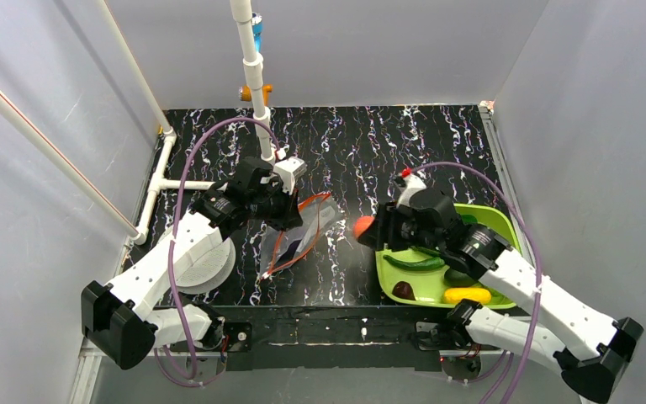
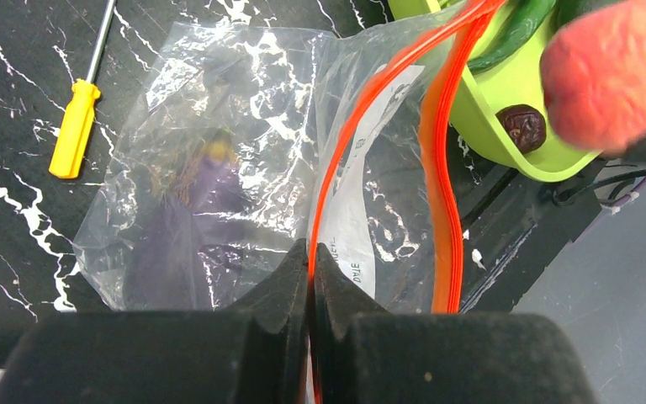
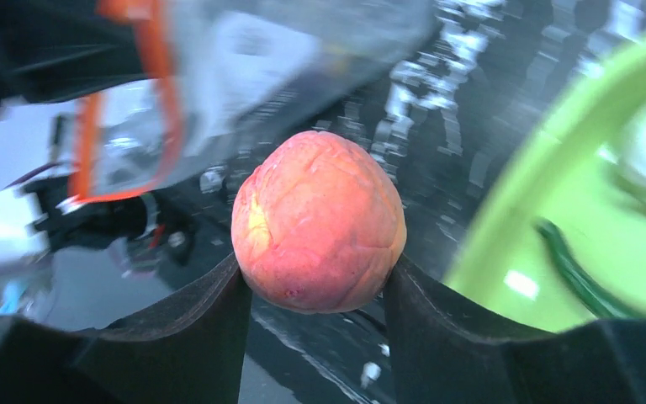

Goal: Place the food in the zip-top bag and seal the zipper
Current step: Pick up the fake fruit from the bin, then place the fake fruit in the zipper food storage bag.

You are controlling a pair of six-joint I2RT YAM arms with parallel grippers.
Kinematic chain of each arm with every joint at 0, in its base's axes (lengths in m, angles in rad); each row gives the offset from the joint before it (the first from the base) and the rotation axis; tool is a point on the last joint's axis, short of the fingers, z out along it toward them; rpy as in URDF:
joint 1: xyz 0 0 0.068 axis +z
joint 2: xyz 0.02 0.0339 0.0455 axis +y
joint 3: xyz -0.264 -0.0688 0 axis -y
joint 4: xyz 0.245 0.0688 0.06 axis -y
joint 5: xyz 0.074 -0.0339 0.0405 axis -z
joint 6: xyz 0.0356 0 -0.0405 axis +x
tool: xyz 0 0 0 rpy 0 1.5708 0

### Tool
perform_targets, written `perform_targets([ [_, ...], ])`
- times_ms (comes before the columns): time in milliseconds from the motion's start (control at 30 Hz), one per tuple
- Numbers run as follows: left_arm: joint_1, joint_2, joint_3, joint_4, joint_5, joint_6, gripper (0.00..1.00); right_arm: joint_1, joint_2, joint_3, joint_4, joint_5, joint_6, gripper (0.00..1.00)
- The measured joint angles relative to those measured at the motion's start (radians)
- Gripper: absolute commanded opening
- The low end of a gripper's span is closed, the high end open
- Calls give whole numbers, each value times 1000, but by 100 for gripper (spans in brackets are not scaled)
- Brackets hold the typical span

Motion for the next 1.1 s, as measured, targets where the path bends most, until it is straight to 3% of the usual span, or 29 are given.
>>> perform_targets([
  [200,0,-9,-8,17,17,0,0,106,156,49,321,-254,-73,8],
  [500,2,-46,-44,46,48,-4,0,178,331,102,585,-411,-72,5],
  [567,10,-55,-50,46,41,-2,0,177,345,102,602,-417,-68,1],
  [833,26,-117,-91,65,-24,14,0,194,391,128,602,-373,0,1],
  [1100,13,-217,-107,109,-37,3,0,184,401,84,541,-193,48,1],
])
